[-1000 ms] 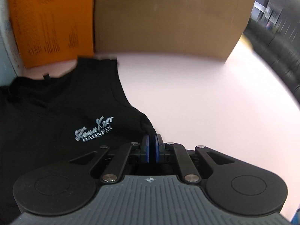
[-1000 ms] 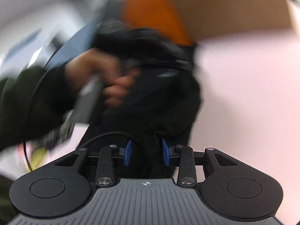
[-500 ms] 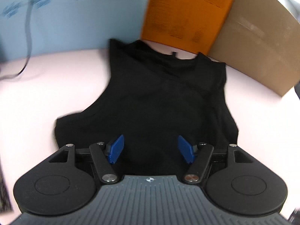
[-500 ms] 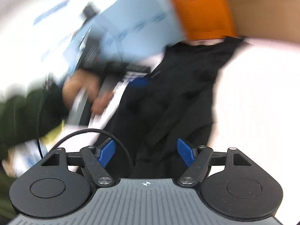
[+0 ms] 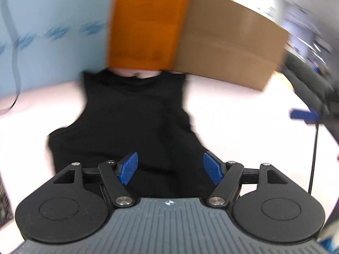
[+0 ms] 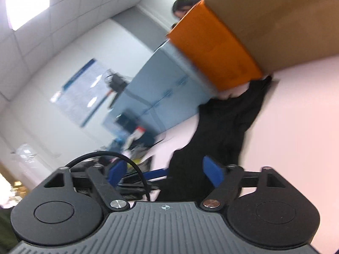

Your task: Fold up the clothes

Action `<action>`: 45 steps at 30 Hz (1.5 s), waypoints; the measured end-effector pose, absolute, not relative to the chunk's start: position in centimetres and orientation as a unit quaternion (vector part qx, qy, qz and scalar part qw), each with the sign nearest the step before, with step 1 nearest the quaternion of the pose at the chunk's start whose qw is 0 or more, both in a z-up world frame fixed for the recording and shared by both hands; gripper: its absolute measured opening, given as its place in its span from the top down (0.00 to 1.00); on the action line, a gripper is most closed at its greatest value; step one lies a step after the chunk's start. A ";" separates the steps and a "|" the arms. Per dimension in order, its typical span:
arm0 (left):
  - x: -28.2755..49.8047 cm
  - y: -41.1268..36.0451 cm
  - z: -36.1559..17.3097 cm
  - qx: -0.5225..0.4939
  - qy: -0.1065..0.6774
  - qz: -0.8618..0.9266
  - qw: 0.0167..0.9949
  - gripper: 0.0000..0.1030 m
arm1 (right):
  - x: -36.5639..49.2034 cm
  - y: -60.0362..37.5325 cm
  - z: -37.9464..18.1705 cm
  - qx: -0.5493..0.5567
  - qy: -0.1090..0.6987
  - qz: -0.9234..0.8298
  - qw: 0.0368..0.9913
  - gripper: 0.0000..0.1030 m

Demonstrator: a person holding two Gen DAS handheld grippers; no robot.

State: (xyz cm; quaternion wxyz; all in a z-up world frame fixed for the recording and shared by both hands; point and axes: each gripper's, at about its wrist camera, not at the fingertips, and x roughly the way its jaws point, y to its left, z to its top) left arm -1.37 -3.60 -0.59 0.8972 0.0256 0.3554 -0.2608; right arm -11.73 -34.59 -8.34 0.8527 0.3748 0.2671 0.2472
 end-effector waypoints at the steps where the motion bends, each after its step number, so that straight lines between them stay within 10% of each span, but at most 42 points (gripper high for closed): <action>1: -2.1 -4.9 -0.9 0.061 0.348 -0.266 0.897 0.36 | -12.0 -34.7 -8.6 0.378 0.277 0.251 0.847 0.17; 6: -2.1 -9.9 -3.9 0.153 0.344 -0.247 0.893 0.36 | -15.2 -34.9 -9.1 0.348 0.401 0.307 0.790 0.14; 10: -0.1 -10.8 -4.6 0.132 0.355 -0.199 0.904 0.42 | -19.8 -33.0 -9.2 0.079 0.555 0.259 0.787 0.14; 13: 1.3 -9.3 -4.4 0.069 0.378 -0.180 0.905 0.97 | -22.1 -33.7 -10.5 -0.116 0.612 0.117 0.774 0.14; 20: 3.9 -0.7 -5.2 -0.340 0.397 -0.078 0.849 0.97 | -20.9 -39.1 -6.8 0.119 0.438 0.024 0.891 0.13; 25: 3.8 1.4 -6.0 -0.293 0.422 -0.009 0.858 0.92 | -15.0 -38.9 -7.4 0.264 0.346 0.092 0.896 0.13; 31: 0.6 0.0 -3.9 -0.207 0.411 -0.109 0.881 0.44 | -4.1 -36.6 -10.8 0.407 0.316 0.169 0.840 0.14; 45: -6.4 -0.7 -4.9 -0.109 0.465 -0.155 0.865 0.36 | 6.5 -31.8 -17.6 0.517 0.397 0.111 0.750 0.37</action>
